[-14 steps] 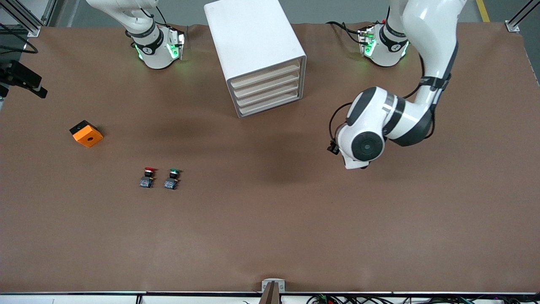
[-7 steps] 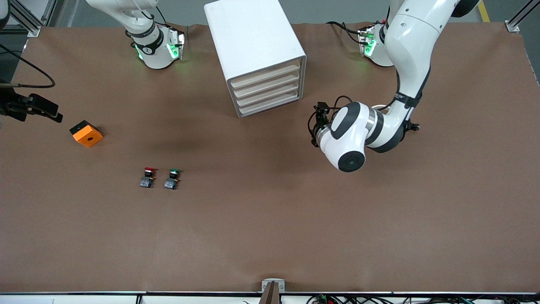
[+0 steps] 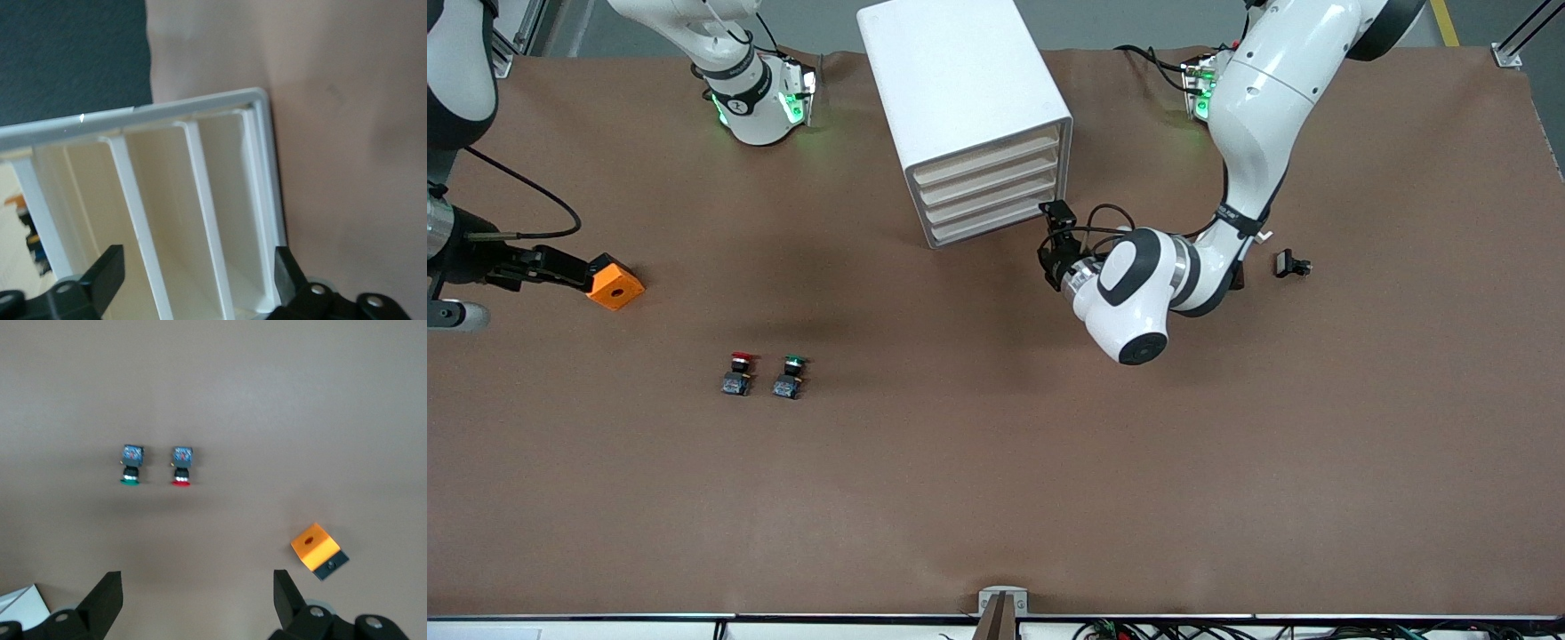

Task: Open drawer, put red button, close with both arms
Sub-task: 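Hook the left gripper on the drawer while the right gripper reaches the buttons, then pull the drawer open with the left gripper while the right gripper grasps the red button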

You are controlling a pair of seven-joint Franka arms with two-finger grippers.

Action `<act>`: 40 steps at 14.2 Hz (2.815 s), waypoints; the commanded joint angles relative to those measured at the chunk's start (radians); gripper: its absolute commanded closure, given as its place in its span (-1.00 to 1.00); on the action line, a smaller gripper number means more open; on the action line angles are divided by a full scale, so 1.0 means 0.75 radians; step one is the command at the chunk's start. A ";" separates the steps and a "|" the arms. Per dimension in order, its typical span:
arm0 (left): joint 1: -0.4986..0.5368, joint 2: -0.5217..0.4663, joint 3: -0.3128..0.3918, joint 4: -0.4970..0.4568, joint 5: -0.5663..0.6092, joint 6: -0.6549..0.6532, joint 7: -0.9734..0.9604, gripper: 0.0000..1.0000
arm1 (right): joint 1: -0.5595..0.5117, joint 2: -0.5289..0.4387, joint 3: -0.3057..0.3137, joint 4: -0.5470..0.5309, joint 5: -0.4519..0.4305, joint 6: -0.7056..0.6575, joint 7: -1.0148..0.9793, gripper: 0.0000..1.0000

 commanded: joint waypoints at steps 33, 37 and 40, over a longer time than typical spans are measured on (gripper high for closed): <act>-0.101 0.165 0.055 0.084 -0.221 -0.127 -0.310 1.00 | 0.123 0.566 -0.002 -0.636 0.003 1.417 0.285 -1.00; -0.099 0.177 0.116 0.149 -0.227 -0.127 -0.308 1.00 | 0.125 0.562 -0.002 -0.640 0.003 1.373 0.287 0.64; -0.054 0.189 0.127 0.205 -0.227 -0.127 -0.306 0.95 | 0.125 0.548 0.000 -0.642 0.003 1.344 0.293 1.00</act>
